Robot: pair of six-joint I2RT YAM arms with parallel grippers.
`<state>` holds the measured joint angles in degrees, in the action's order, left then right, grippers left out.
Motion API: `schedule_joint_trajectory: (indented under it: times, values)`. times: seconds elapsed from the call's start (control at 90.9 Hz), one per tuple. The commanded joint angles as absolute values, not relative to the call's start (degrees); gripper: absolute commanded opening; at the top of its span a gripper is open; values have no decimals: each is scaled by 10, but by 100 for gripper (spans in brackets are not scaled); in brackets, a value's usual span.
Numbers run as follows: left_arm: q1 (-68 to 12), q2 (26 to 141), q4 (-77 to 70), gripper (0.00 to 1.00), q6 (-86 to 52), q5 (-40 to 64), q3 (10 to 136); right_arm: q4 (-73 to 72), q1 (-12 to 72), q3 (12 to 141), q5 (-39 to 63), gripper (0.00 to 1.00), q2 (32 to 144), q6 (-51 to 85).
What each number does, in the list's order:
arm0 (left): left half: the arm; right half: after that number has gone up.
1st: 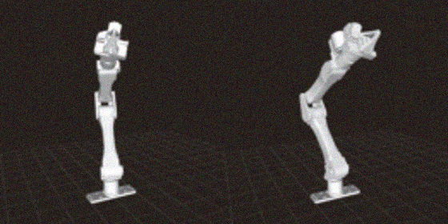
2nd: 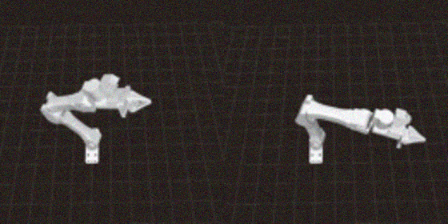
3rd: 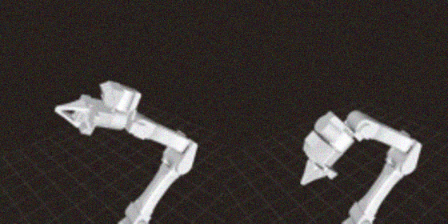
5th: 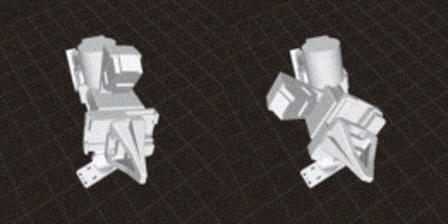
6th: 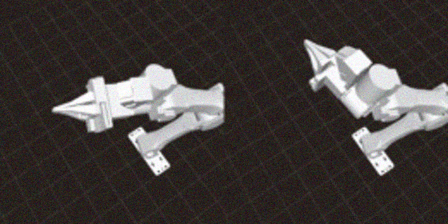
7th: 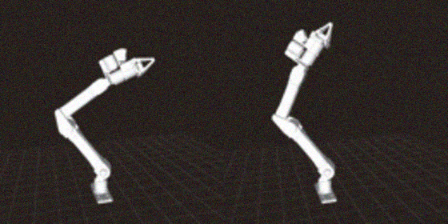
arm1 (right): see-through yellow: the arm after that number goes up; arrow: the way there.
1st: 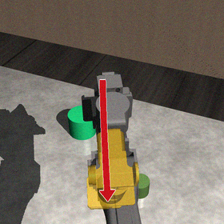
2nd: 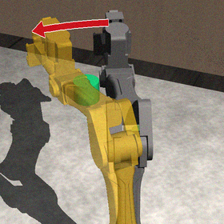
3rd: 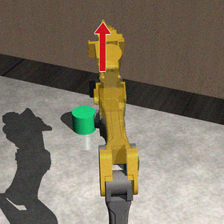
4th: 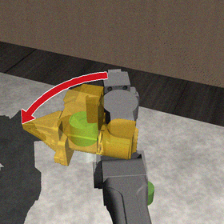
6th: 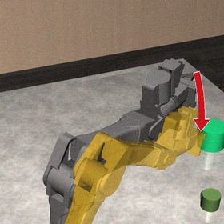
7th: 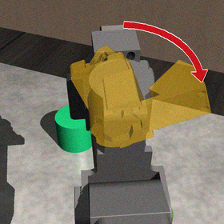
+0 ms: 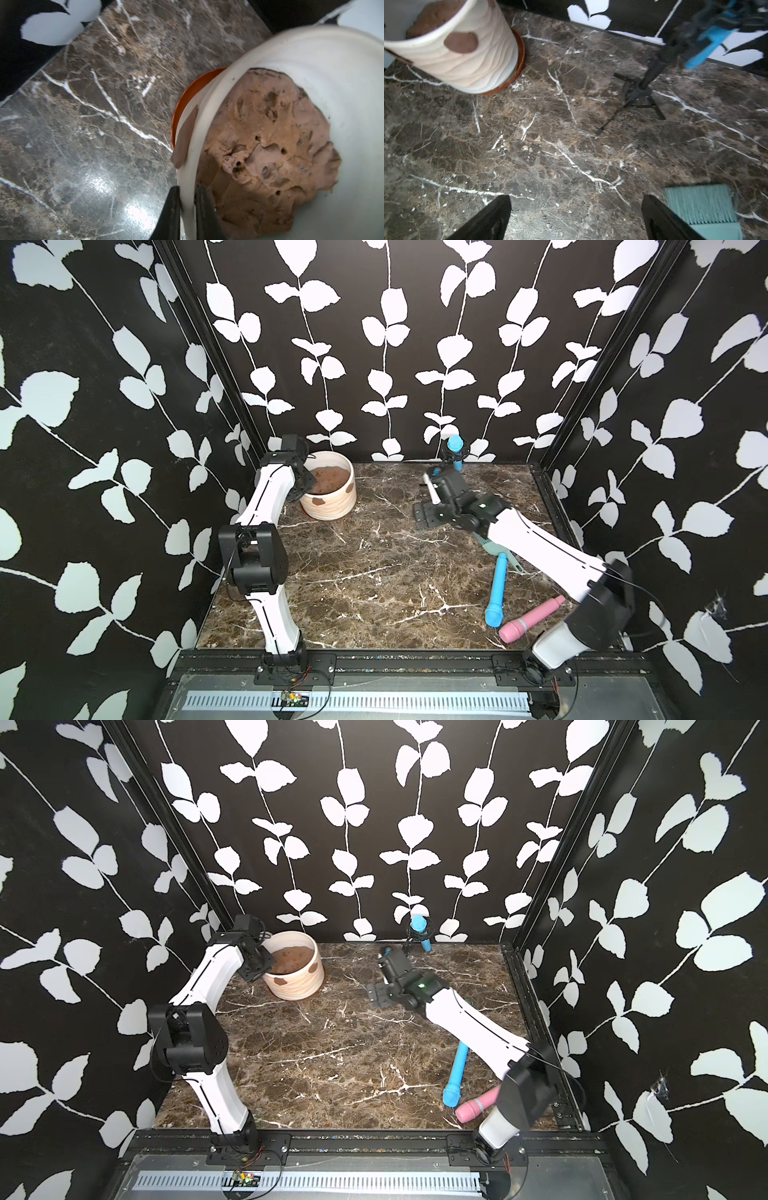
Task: Scrub the dried mud off the ceramic pot
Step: Move the pot to the center of the board.
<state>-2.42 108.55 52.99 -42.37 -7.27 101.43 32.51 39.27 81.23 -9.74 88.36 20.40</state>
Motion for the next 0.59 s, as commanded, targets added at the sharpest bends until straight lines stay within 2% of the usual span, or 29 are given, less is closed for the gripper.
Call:
schedule_joint_trajectory:
  times: [0.0,0.165,0.374,0.462,0.583]
  values:
    - [-71,1098,664,7,-379,59,950,303,372,777,-135,100,851,247]
    - [-118,1074,678,8,-353,62,919,387,317,756,-189,100,822,328]
    - [-196,1040,659,9,-361,60,870,399,165,643,-80,100,773,366]
    - [-224,1026,649,9,-366,55,850,400,105,610,-66,99,770,345]
    - [-250,1008,627,10,-362,42,812,396,51,576,-56,89,775,251]
